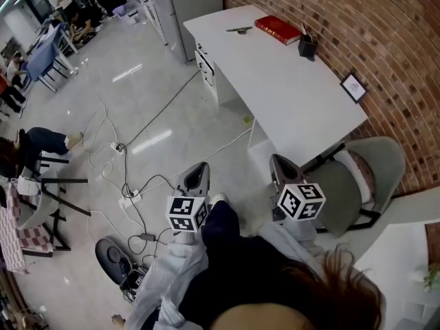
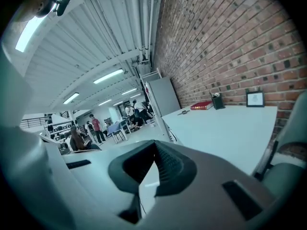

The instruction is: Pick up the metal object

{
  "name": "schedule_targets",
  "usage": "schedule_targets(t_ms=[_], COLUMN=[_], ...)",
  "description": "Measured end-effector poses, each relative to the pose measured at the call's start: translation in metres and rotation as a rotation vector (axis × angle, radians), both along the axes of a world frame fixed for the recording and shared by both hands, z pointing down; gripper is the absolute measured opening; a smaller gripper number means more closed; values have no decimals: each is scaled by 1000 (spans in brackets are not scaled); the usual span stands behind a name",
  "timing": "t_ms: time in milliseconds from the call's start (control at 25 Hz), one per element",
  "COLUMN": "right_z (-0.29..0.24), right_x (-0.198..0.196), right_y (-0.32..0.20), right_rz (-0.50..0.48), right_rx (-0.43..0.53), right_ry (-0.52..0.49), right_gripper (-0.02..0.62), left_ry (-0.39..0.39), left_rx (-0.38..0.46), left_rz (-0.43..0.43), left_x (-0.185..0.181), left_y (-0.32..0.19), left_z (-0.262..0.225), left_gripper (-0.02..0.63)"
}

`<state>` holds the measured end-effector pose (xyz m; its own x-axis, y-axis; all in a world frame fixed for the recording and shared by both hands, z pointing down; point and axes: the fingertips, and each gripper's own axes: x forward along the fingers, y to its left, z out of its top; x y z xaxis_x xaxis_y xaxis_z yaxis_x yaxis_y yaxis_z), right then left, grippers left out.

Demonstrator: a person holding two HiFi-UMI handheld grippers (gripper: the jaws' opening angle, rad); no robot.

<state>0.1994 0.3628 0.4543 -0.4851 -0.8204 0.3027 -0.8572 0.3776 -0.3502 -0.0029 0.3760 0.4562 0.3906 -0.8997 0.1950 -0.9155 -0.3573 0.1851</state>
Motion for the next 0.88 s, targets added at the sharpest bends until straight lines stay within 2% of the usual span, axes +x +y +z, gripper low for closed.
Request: schedule_targets(t_ms=[520,560,760,880], right_z=[-7,-6,-4,2], right_x=[-58,-62,-85,-91], right_y=[-109,-116,-144,-152], right_rz=[64,64,65,71], right_rx=[0,-1,-7,-25], right_ry=[-11,-19,-60,-32], right_gripper=[16,71,263,337], left_ry=[-8,-8,-10,-11], left_rx=[4,1,-8,-19], left_rz=[52,55,61,59], left_x=[-59,-63,-86,-98], left_y=[-113,-119,-144,-154], left_z=[-5,-4,2,6], left_gripper=[23,23,23,23])
